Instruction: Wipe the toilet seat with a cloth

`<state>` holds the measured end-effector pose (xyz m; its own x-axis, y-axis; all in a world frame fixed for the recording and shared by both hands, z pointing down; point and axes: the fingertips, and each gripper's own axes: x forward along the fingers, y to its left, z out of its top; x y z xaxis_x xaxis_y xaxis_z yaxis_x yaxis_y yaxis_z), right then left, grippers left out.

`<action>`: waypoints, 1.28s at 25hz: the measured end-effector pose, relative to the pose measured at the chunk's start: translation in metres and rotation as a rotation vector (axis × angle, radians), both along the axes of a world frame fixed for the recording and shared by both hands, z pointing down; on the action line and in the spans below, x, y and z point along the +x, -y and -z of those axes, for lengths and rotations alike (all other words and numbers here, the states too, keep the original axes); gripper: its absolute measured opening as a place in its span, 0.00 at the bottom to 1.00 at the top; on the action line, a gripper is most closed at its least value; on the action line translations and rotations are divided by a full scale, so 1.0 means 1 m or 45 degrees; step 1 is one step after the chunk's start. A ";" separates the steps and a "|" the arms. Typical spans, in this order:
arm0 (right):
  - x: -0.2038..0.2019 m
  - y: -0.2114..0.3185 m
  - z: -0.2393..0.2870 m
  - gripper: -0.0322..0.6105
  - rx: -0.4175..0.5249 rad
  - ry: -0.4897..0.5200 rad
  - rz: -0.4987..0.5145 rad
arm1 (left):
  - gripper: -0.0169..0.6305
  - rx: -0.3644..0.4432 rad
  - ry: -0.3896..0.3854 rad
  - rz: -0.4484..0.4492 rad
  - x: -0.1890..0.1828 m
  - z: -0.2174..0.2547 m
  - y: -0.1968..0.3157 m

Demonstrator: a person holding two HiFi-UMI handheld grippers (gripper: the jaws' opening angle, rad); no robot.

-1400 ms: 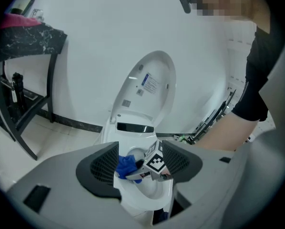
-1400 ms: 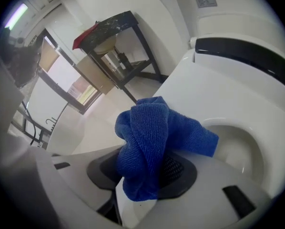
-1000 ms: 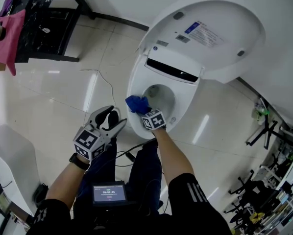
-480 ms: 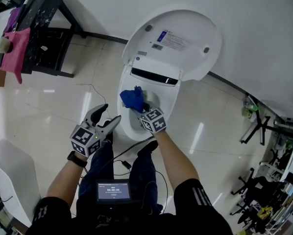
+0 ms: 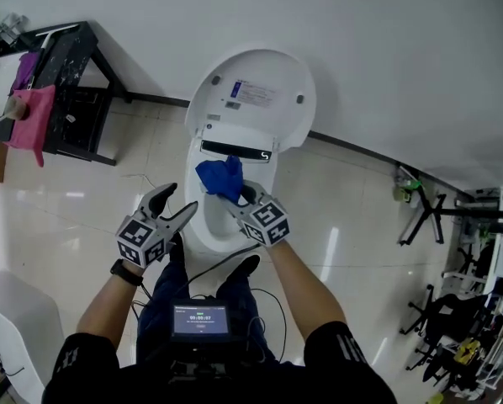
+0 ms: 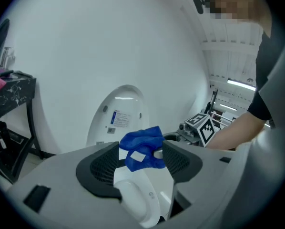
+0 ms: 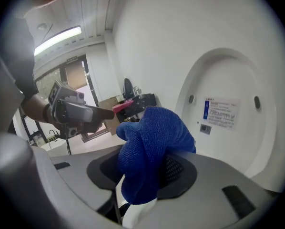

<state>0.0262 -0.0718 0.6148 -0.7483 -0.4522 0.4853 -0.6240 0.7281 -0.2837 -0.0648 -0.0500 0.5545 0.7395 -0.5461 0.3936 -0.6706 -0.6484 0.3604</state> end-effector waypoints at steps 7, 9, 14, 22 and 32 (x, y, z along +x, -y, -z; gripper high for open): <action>0.038 -0.003 0.098 0.34 0.123 0.100 -0.125 | 0.45 0.074 -0.020 -0.041 0.022 0.049 -0.001; 0.050 -0.009 0.128 0.34 0.166 0.127 -0.158 | 0.45 0.103 -0.028 -0.052 0.028 0.066 0.000; 0.078 -0.028 0.190 0.34 0.281 0.126 -0.188 | 0.45 0.174 -0.047 -0.090 0.044 0.104 0.000; 0.126 -0.061 0.248 0.34 0.343 0.178 -0.309 | 0.45 0.234 -0.086 -0.128 0.066 0.146 -0.015; 0.171 -0.083 0.286 0.33 0.434 0.151 -0.430 | 0.45 0.329 -0.117 -0.093 0.063 0.191 -0.015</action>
